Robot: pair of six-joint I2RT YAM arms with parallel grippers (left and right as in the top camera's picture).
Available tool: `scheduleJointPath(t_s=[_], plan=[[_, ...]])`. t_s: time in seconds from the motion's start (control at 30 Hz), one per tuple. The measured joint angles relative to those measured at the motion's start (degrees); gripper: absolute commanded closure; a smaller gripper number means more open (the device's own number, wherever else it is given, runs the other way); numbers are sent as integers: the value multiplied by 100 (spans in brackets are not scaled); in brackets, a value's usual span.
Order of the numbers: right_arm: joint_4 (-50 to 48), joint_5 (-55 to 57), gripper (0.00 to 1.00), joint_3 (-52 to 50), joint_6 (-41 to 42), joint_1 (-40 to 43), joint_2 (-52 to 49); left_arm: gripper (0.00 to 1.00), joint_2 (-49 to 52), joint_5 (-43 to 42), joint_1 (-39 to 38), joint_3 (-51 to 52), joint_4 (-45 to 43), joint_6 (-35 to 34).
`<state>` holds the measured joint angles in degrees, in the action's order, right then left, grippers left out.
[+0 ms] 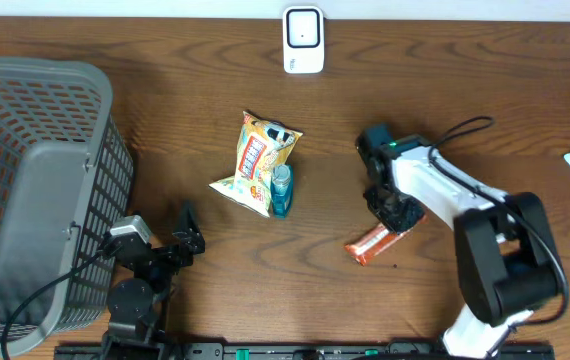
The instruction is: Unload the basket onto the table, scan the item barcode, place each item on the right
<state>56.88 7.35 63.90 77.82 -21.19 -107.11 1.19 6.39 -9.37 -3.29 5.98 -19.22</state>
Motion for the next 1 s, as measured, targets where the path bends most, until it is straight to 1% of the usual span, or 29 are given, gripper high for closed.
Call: scheduleJointPath(t_s=[0.13, 0.2, 0.27, 0.3, 0.37, 0.47, 0.57, 0.63, 0.83, 1.0], plan=[[221, 81, 17, 39, -173, 2, -59, 2, 0, -2, 0, 0, 0, 0], [223, 118, 11, 59, -278, 13, -37, 2, 0, -2, -2, 0, 0, 0], [199, 118, 12, 70, -393, 66, -26, 2, 0, -2, 0, 0, 0, 0], [199, 87, 15, 70, -466, 101, -26, 2, 0, -2, 0, 0, 0, 0], [168, 46, 24, 63, -527, 149, -24, 2, 0, 0, 0, 0, 0, 0], [85, 4, 45, 22, -616, 249, -15, 2, 0, -2, -2, 0, 0, 0], [-221, -35, 80, -170, -695, 302, 70, 2, 0, -2, 0, 0, 0, 0], [-496, -94, 99, -339, -796, 315, 155, 2, 0, -2, 0, 0, 0, 0], [-789, -175, 99, -627, -970, 369, 348, 2, 0, -2, 0, 0, 0, 0], [-817, -293, 99, -636, -1410, 431, 367, 2, 0, -2, -2, 0, 0, 0]])
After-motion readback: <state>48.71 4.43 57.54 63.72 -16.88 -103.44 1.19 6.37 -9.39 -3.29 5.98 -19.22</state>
